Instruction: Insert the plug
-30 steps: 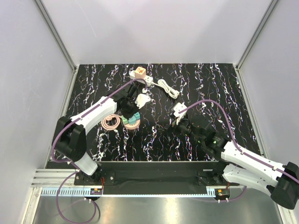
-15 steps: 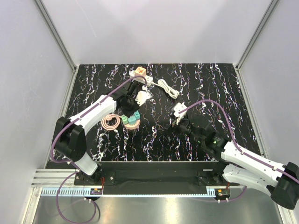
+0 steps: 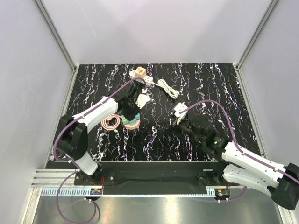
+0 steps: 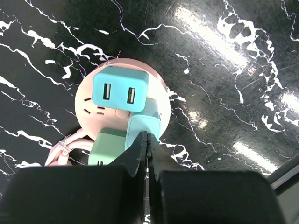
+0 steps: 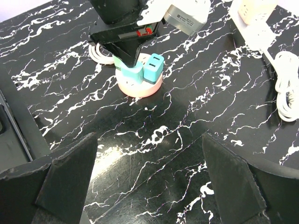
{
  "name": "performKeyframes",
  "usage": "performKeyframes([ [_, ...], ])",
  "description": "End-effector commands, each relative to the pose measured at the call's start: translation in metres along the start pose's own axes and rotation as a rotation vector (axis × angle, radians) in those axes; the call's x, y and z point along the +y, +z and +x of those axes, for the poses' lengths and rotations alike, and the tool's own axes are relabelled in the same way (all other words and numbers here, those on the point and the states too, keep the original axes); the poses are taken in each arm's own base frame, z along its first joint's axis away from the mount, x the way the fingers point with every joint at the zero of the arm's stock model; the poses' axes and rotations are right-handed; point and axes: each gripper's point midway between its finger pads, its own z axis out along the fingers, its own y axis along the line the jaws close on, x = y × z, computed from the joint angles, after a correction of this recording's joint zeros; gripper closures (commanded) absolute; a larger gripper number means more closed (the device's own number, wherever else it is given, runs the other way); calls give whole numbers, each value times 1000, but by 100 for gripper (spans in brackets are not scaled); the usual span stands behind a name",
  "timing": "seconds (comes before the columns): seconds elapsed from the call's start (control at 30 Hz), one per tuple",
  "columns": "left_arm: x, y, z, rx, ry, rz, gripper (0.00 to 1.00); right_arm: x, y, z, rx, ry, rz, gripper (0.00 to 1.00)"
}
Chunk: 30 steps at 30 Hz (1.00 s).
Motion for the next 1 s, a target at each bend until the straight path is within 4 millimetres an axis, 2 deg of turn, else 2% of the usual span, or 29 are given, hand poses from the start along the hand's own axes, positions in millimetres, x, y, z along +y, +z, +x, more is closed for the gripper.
performKeyframes([
  [0.0,-9,11,10,28,-29,40,100,0,-2,-18,-65,-6,7,0],
  [0.13,4,-7,-6,-17,-18,-33,100,-1,-2,-19,-67,-5,8,0],
  [0.27,18,-34,-32,-76,-18,-108,100,-1,-1,-19,-60,-5,10,0],
  [0.33,21,-40,-44,-105,-21,-123,100,-1,-1,-19,-60,-5,12,0],
  [0.43,25,-41,-52,-119,-26,-131,100,-2,0,-19,-56,-7,15,0],
  [0.77,26,-3,-53,-109,-22,-87,100,-3,0,-20,-56,-12,21,0],
  [0.87,25,12,-38,-66,-35,-86,100,-2,0,-19,-56,-13,18,0],
  [0.97,25,17,-24,-25,-55,-101,100,-3,-1,-20,-56,-11,19,0],
])
